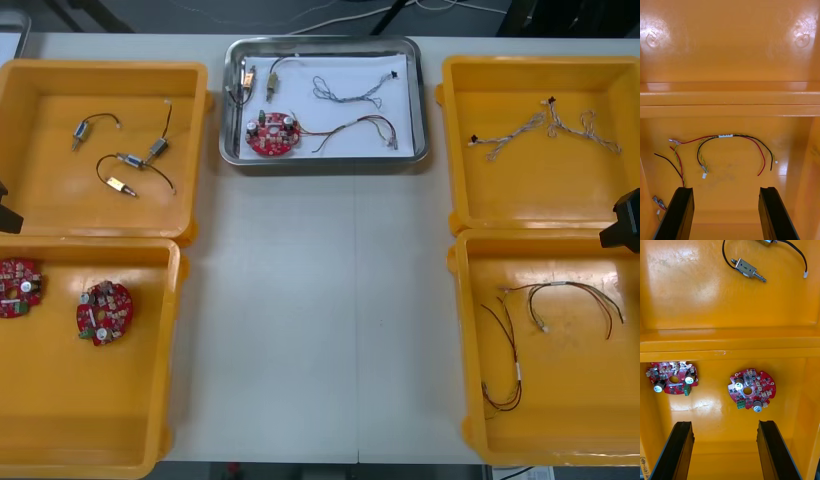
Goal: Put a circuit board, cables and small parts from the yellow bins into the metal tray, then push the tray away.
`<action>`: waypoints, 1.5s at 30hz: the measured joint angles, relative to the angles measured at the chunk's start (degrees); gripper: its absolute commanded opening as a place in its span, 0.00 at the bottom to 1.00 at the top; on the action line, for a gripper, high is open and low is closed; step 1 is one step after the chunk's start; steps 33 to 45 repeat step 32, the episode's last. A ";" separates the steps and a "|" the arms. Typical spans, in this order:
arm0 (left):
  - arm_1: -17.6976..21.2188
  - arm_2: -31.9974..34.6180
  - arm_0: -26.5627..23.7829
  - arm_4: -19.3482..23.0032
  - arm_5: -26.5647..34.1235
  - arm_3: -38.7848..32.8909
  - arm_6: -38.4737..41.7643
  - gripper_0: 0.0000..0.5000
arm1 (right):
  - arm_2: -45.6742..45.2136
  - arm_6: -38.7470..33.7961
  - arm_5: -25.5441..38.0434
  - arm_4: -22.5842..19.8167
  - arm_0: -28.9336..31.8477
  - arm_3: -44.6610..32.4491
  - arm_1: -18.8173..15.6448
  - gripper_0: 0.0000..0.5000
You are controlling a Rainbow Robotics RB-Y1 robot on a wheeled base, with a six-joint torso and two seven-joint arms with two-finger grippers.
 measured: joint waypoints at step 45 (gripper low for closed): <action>0.00 0.00 0.00 0.00 0.00 0.00 0.00 1.00 | -0.02 0.00 -0.01 0.07 0.00 -0.02 0.00 1.00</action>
